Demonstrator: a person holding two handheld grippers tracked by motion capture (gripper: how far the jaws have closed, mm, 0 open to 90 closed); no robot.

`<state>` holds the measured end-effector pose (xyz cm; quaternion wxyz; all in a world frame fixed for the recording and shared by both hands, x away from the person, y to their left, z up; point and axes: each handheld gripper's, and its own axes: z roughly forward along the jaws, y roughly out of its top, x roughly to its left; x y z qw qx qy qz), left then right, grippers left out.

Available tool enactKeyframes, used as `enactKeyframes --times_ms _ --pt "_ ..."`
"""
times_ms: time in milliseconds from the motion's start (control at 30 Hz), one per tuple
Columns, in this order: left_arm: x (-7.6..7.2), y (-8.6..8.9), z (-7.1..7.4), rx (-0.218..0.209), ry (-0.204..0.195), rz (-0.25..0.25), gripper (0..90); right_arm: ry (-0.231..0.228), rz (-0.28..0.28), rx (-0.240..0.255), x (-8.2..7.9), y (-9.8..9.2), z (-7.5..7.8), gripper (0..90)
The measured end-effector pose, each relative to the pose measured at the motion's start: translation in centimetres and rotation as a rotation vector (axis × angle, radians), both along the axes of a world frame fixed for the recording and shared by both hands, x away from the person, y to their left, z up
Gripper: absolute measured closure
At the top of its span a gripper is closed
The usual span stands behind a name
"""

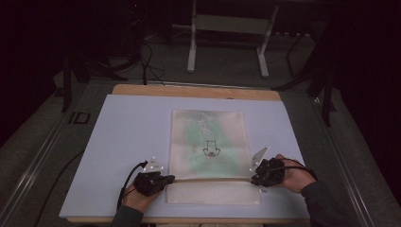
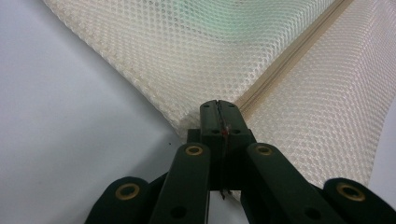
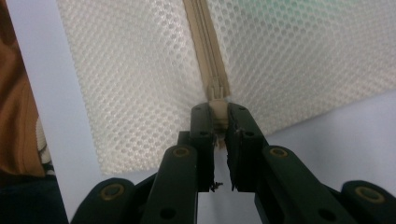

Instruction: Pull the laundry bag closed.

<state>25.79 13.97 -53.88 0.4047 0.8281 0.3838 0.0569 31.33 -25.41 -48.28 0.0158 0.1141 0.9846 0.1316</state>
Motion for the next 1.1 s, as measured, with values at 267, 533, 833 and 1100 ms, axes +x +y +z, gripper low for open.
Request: enactKeyframes --times_ms 267,533,833,1100 --pt "0.0 0.0 0.0 -0.001 -0.002 0.0 89.4 0.005 -0.021 0.007 -0.1 -0.5 -0.2 81.0" --pt "-0.1 -0.1 0.0 0.007 -0.01 0.001 89.2 -0.016 -0.051 0.015 -0.1 -1.6 -0.1 75.3" --pt "-0.3 -0.2 0.0 0.013 -0.036 -0.003 88.1 -0.046 -0.095 0.06 0.0 -2.7 0.6 74.1" --pt "-0.5 0.1 0.3 0.0 -0.063 0.002 84.7 -0.081 -0.162 0.126 -0.3 -4.0 0.5 72.2"
